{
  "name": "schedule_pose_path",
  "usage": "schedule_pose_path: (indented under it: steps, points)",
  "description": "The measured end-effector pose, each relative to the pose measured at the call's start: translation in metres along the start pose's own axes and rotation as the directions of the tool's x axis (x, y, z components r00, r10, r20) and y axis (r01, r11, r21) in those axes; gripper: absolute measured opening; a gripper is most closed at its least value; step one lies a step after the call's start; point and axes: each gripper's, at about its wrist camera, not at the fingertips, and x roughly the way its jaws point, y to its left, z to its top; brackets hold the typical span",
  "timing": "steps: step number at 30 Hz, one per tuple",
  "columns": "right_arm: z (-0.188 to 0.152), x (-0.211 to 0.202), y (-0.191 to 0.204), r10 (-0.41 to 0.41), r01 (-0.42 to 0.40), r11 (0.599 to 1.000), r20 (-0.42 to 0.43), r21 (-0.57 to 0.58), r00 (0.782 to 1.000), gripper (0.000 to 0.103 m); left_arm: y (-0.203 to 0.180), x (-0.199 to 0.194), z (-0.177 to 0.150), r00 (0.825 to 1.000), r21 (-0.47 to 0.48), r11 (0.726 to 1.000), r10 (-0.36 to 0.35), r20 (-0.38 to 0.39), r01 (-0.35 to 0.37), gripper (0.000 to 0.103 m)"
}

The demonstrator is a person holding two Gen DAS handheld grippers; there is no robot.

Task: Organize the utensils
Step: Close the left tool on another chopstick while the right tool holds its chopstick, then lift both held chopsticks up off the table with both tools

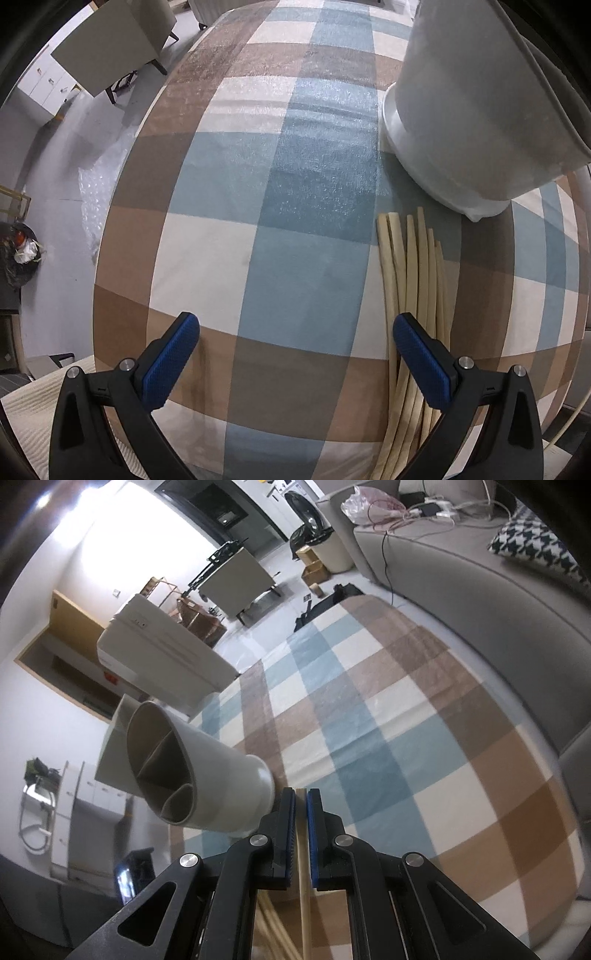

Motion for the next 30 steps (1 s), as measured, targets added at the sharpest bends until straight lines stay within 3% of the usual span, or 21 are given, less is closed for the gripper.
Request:
schedule_pose_path:
  steps: [5,11,14,16,17,21,23,30]
  points:
    - [0.000,-0.002,0.000,-0.007,0.007,1.000,0.022,-0.001,1.000,0.006,0.005,0.009,0.007,1.000,0.002,1.000,-0.009,-0.011,0.009,0.095]
    - [0.002,-0.002,0.005,0.013,-0.012,1.000,0.029,-0.019,0.999,0.006,-0.001,0.003,0.018,0.999,0.014,0.999,-0.048,0.024,0.048,0.065]
    - [0.003,-0.001,0.010,0.021,-0.020,0.999,0.035,-0.035,0.999,0.006,-0.008,-0.001,0.025,0.997,0.036,0.998,-0.051,0.060,0.049,0.040]
    - [0.003,-0.001,0.013,0.021,-0.019,0.999,0.037,-0.045,0.999,0.006,-0.015,-0.003,0.027,0.995,0.045,0.997,-0.059,0.074,0.056,0.013]
    - [0.003,0.000,0.014,0.021,-0.019,0.999,0.038,-0.050,0.999,0.006,-0.018,-0.003,0.026,0.994,0.055,0.997,-0.067,0.083,0.062,0.006]
    - [0.003,0.000,0.019,0.016,-0.013,0.997,0.038,-0.076,0.999,0.006,-0.014,-0.002,0.030,0.988,0.025,0.992,-0.127,0.083,0.125,0.002]
    - [0.003,-0.002,0.021,0.021,-0.017,0.996,0.045,-0.089,0.999,0.006,-0.008,-0.010,0.030,0.981,0.006,0.989,-0.150,0.121,0.150,0.002]
    - [-0.001,-0.016,0.047,0.080,-0.053,0.977,0.122,-0.206,0.989,0.006,0.018,-0.062,0.020,0.919,0.031,0.963,-0.266,0.291,0.269,0.002]
